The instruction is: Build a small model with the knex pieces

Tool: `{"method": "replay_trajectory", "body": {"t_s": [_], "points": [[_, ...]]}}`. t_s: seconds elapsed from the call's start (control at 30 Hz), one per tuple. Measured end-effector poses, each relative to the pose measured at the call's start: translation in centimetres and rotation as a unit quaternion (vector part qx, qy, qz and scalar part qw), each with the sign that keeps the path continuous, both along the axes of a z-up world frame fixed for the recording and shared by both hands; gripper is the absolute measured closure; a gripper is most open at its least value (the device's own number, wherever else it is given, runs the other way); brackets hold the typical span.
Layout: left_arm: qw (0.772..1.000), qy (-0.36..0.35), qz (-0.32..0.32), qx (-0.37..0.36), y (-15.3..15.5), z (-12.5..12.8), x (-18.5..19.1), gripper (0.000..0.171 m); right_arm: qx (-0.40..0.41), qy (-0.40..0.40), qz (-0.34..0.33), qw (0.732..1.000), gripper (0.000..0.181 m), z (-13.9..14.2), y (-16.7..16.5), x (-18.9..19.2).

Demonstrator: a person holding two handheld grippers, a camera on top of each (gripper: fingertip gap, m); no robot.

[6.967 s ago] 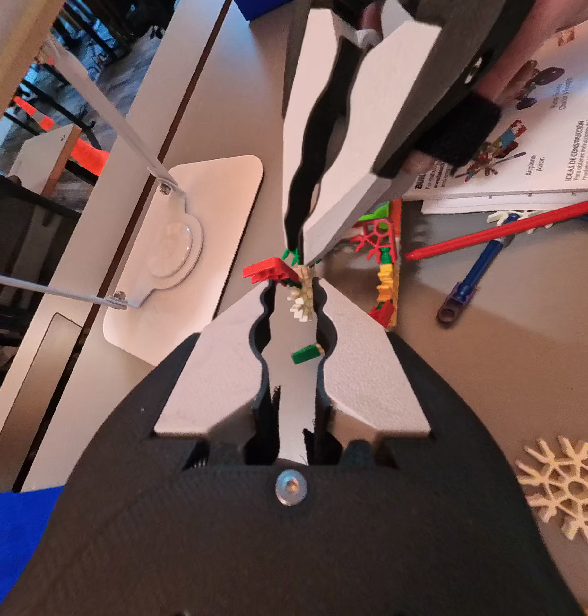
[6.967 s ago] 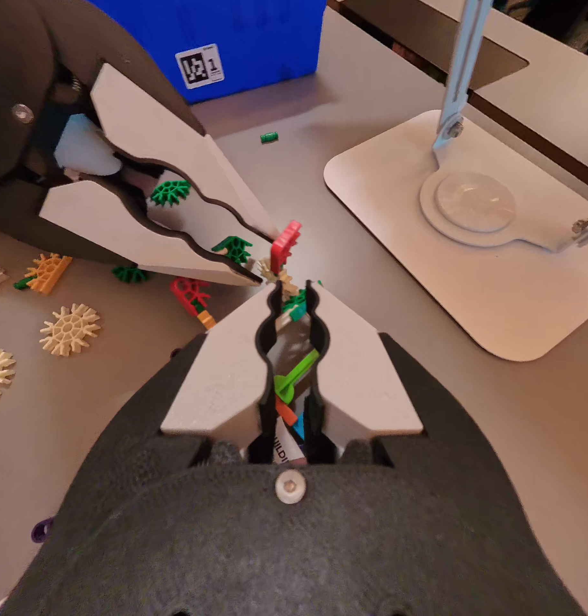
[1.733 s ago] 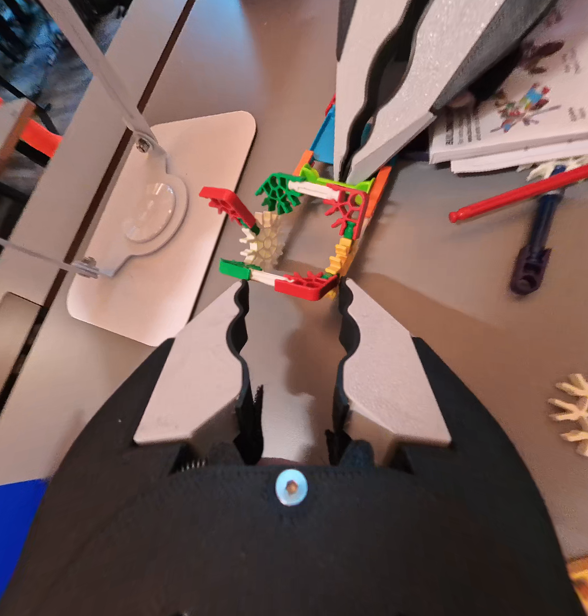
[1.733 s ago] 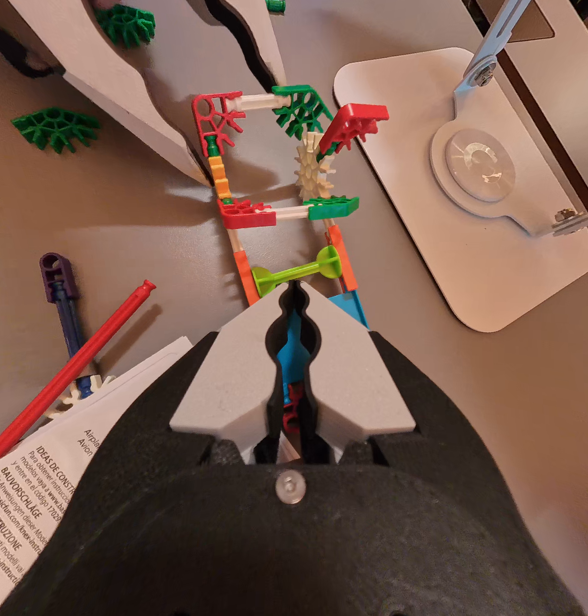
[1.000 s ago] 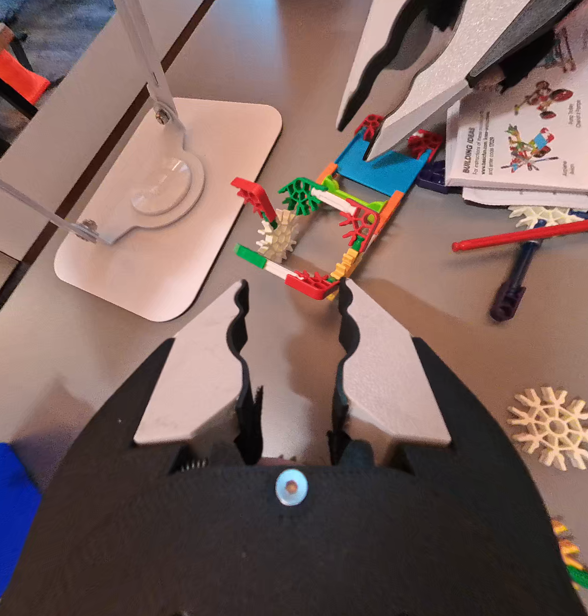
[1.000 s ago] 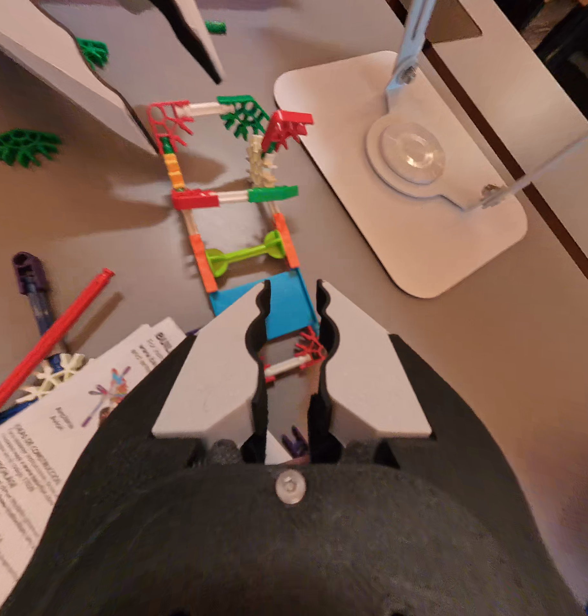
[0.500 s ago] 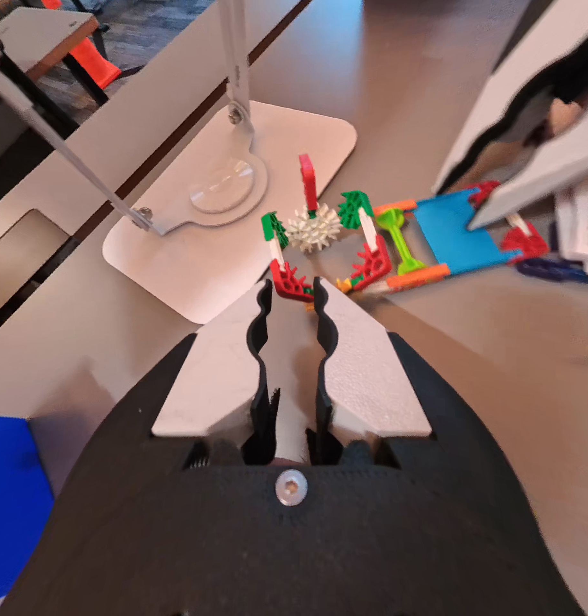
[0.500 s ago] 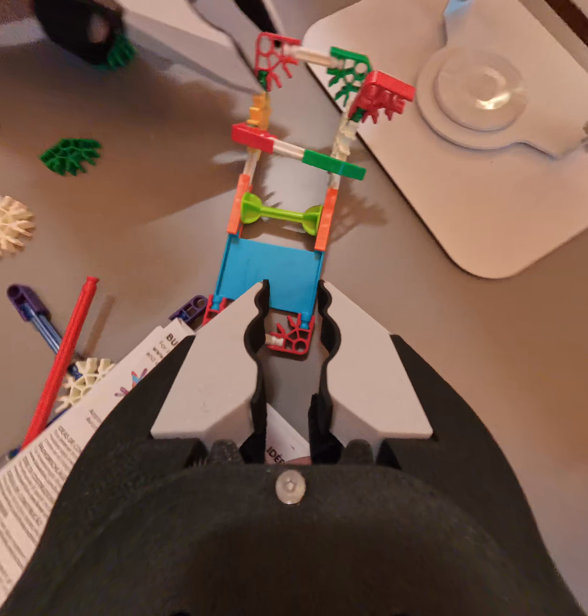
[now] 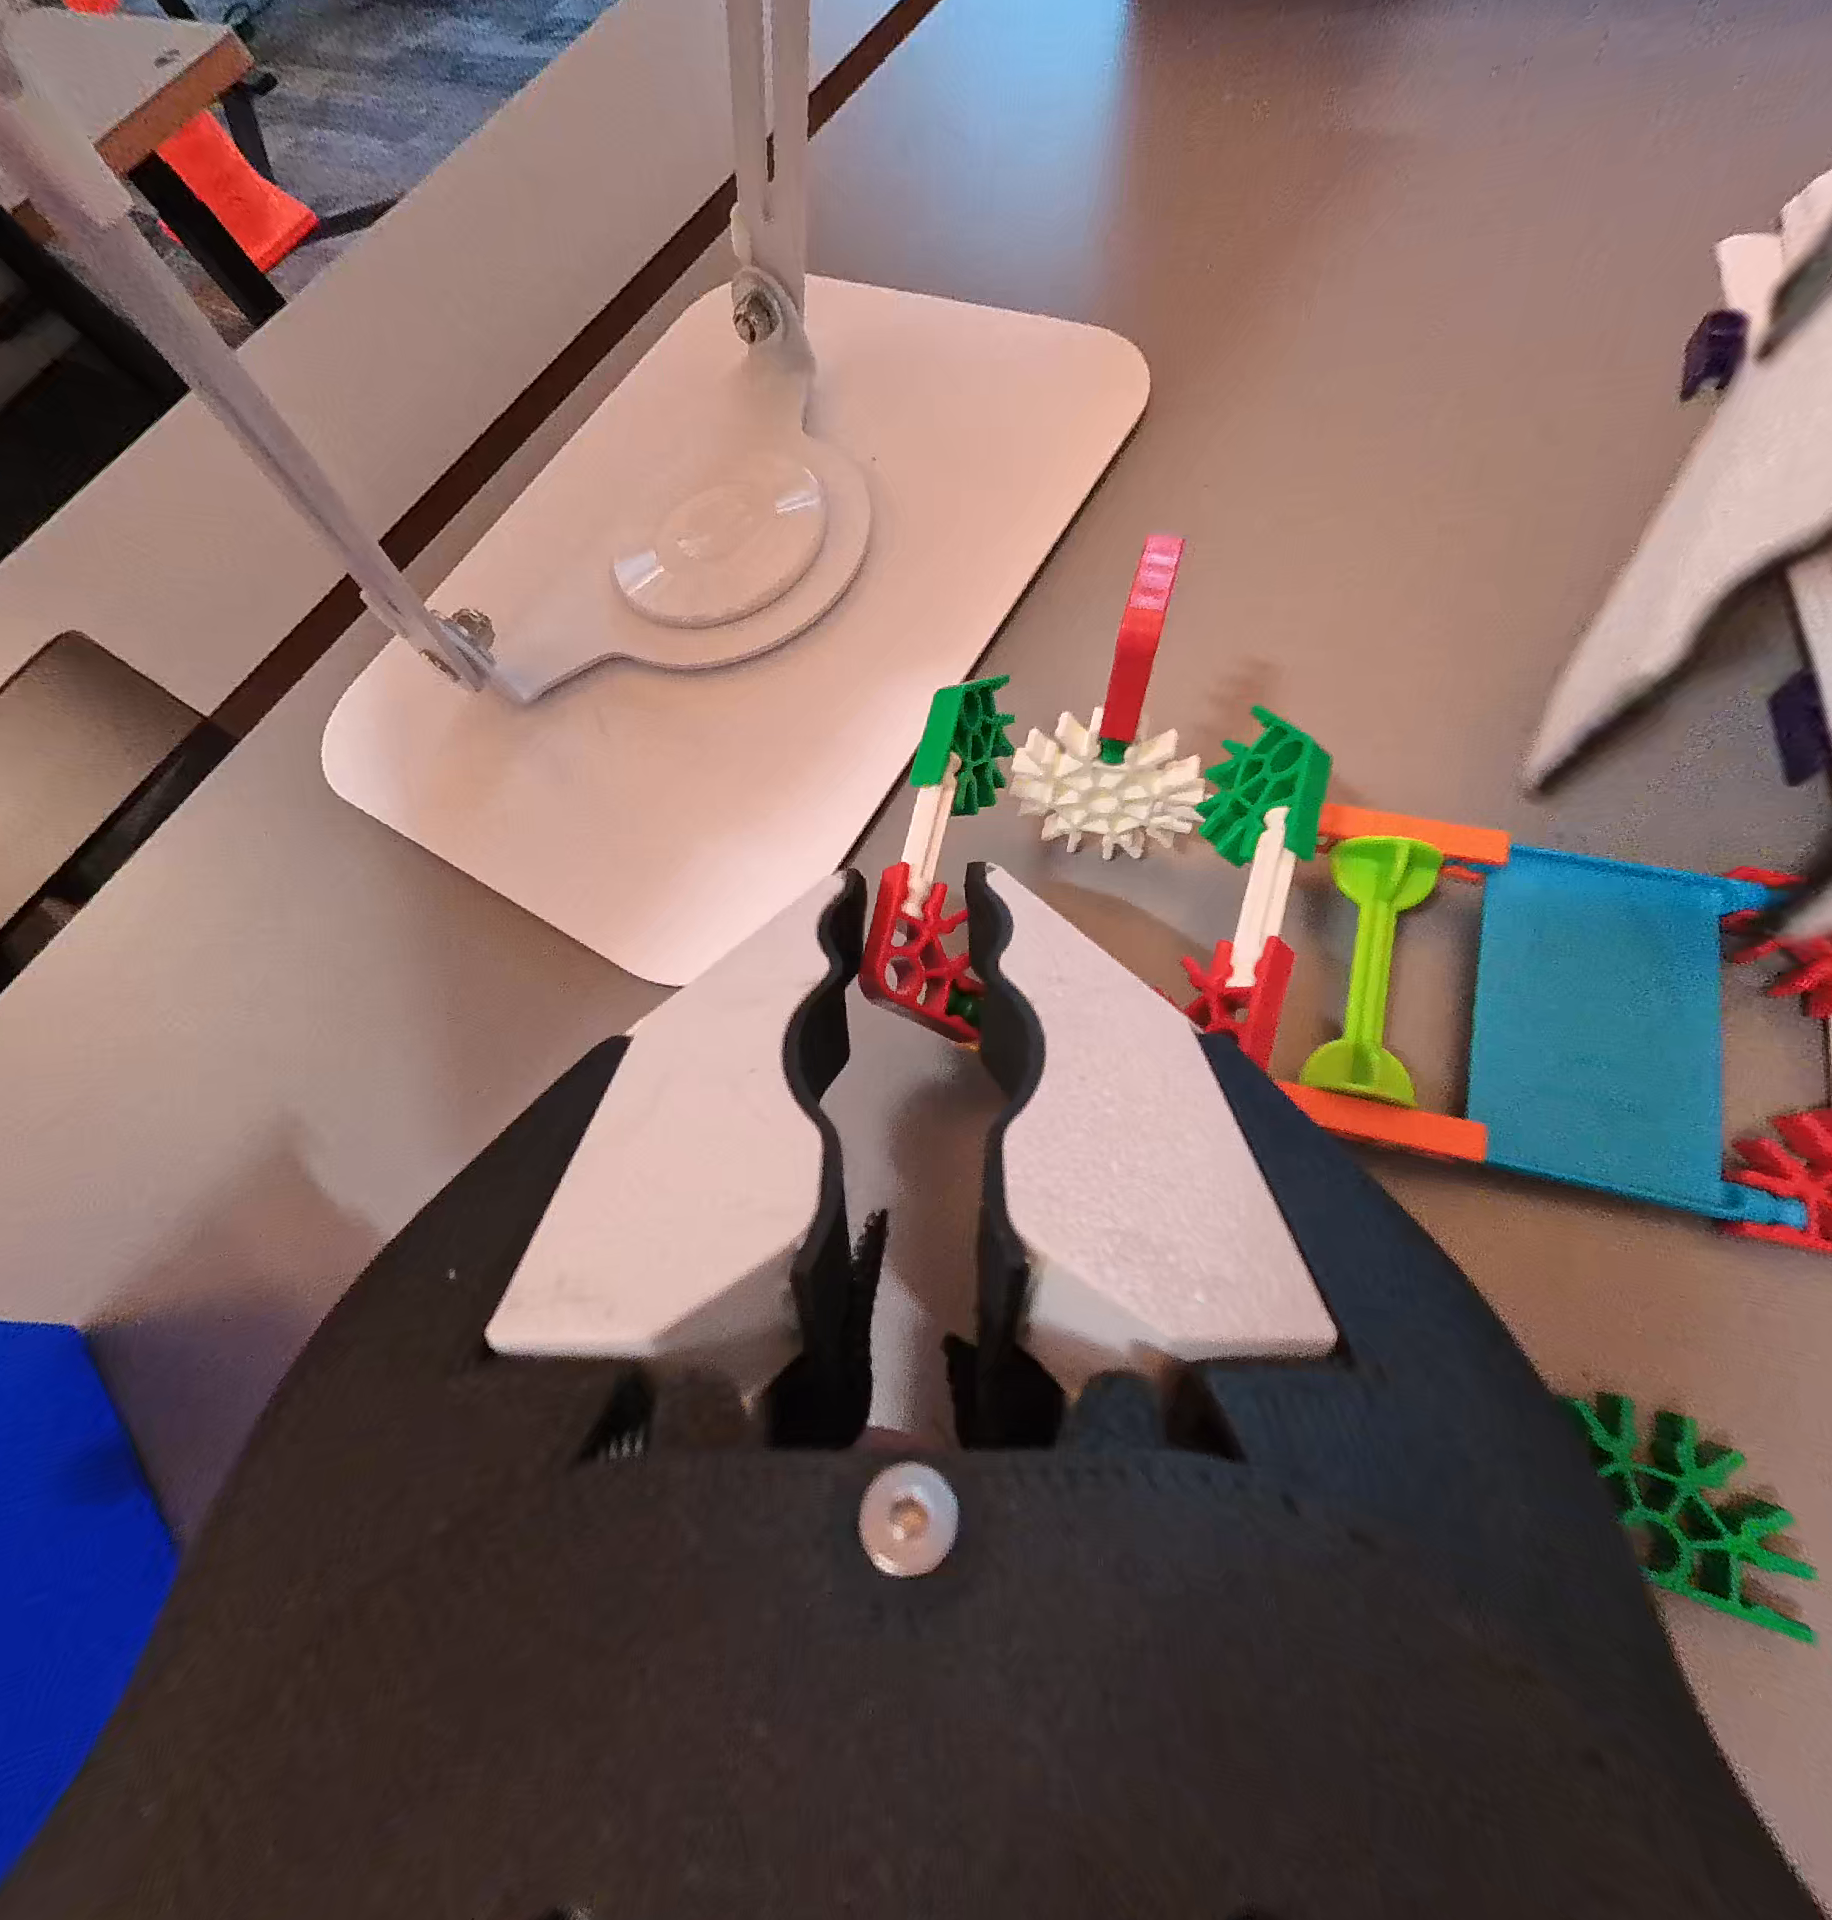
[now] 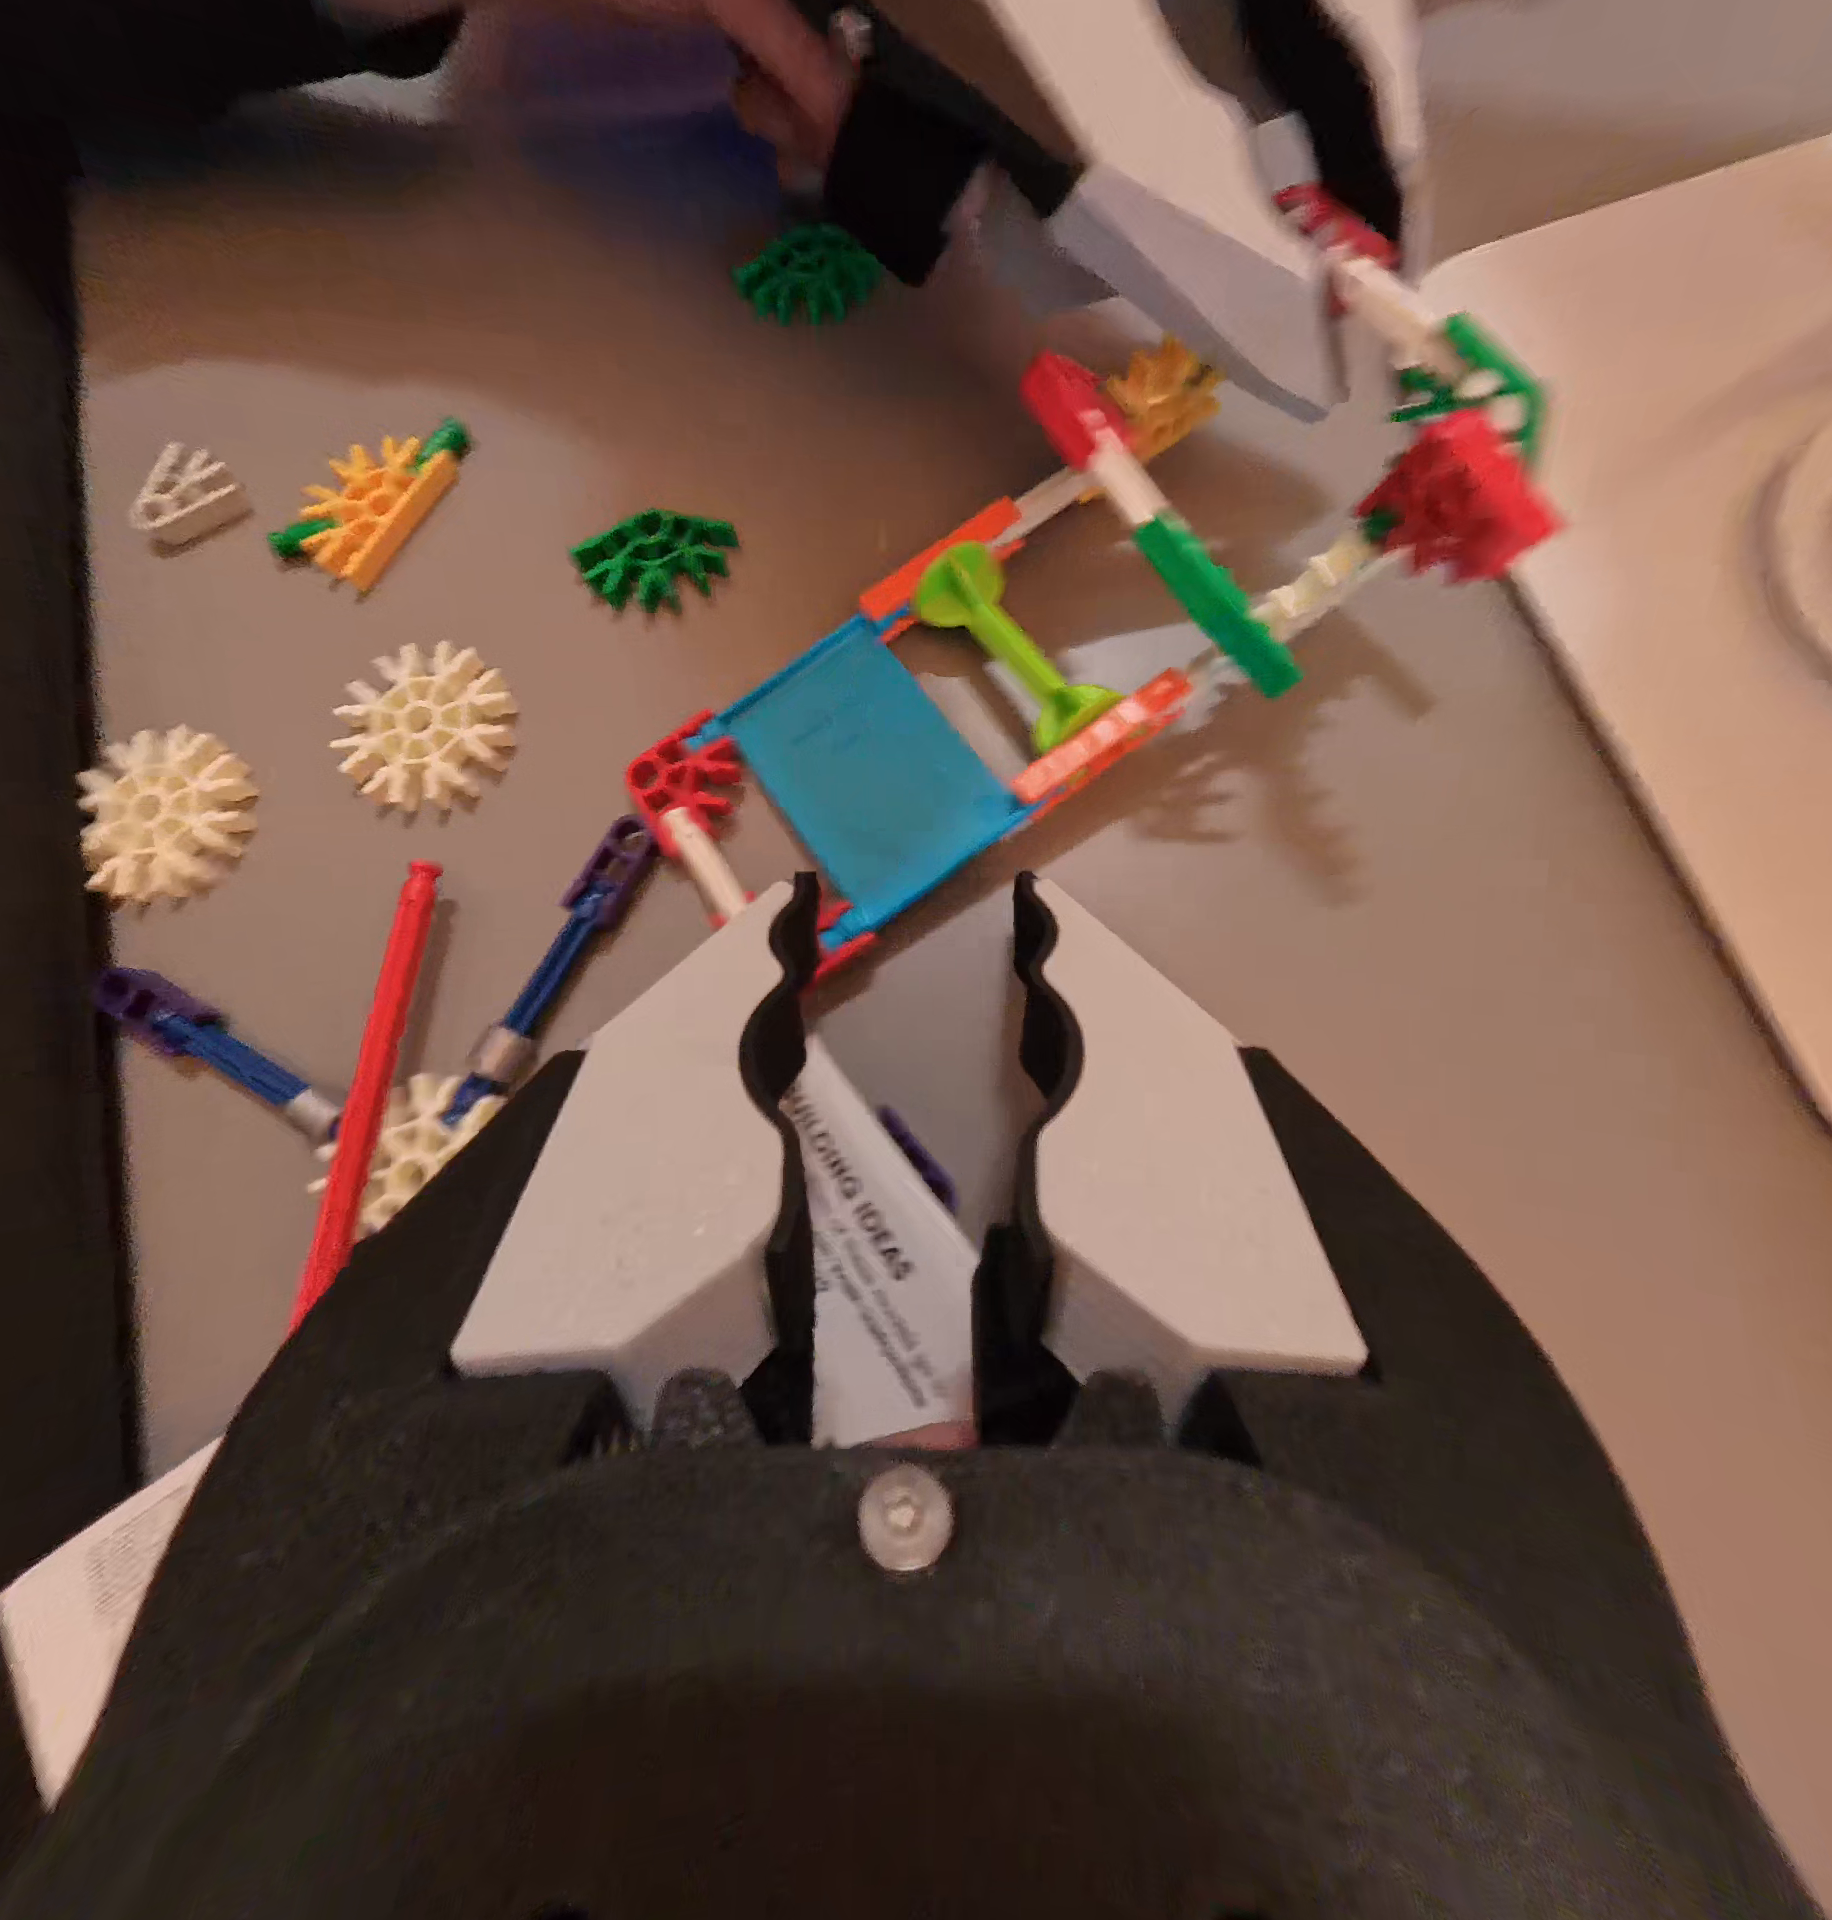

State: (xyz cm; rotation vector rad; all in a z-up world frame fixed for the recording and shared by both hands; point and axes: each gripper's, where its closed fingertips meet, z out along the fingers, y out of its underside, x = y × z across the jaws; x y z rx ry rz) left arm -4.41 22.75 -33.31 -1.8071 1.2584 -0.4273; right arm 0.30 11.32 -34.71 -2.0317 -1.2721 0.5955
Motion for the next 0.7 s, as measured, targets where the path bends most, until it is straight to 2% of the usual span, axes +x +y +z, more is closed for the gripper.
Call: {"method": "replay_trajectory", "body": {"t_s": [0.17,0.23,0.33,0.43,0.7], "points": [[1.000,-0.012,-0.009,0.002,-0.2,0.5,0.2,0.155,0.058,0.000,-0.058,0.997,0.151,1.4,4.0,1.1],[1.000,-0.018,-0.012,-0.003,-0.3,0.5,0.3,0.155,0.102,-0.028,-0.071,0.992,0.153,1.3,5.3,1.2],[1.000,-0.016,-0.015,-0.003,-0.4,0.4,0.4,0.155,0.187,-0.093,-0.056,0.976,0.160,1.0,6.5,0.5],[1.000,-0.017,-0.014,-0.002,-0.4,0.5,0.3,0.155,0.196,-0.092,-0.038,0.975,0.171,0.9,6.8,-0.7],[0.999,-0.033,-0.017,-0.004,-0.3,0.4,0.3,0.156,0.209,-0.066,-0.055,0.974,0.172,1.9,7.5,-0.7]]}}
